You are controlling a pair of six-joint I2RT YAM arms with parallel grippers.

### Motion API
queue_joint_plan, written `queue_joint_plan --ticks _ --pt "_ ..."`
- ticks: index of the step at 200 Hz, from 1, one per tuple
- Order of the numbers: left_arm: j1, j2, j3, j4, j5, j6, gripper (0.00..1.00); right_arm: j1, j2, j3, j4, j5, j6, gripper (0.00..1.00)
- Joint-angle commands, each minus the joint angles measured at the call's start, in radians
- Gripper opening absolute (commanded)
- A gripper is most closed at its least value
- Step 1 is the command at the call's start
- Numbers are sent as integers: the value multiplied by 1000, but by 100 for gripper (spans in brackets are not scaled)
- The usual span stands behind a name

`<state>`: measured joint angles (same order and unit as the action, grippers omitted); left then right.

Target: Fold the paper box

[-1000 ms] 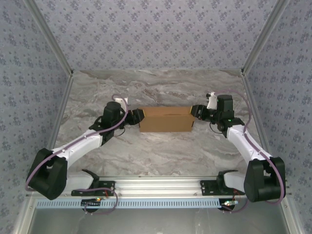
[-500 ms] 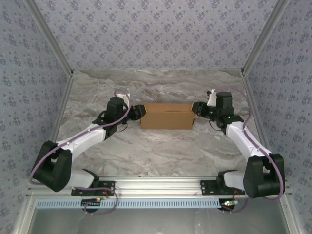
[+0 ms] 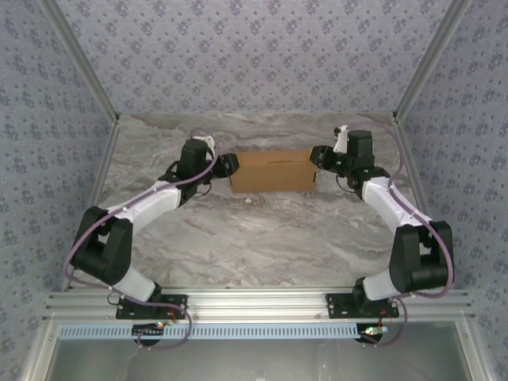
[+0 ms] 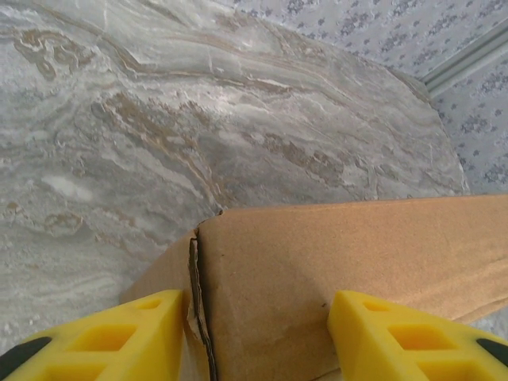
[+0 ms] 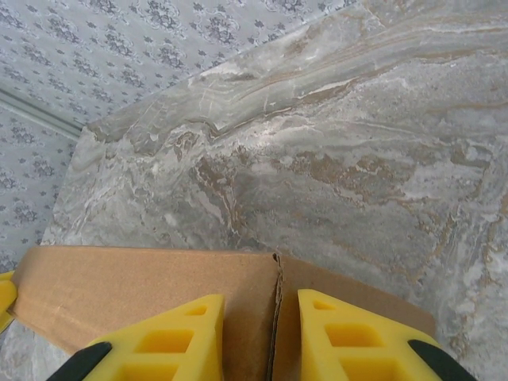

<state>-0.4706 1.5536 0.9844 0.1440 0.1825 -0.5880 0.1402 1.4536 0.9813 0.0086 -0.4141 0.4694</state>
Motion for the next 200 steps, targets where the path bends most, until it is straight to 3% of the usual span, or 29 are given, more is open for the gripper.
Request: queue_joint_plan --ticks 1,200 --pt "-30 32 65 32 113 33 51 67 28 39 57 -141 -24 27" --pt "-75 -62 -226 185 83 -8 55 153 -123 -238 152 -1 -138 26"
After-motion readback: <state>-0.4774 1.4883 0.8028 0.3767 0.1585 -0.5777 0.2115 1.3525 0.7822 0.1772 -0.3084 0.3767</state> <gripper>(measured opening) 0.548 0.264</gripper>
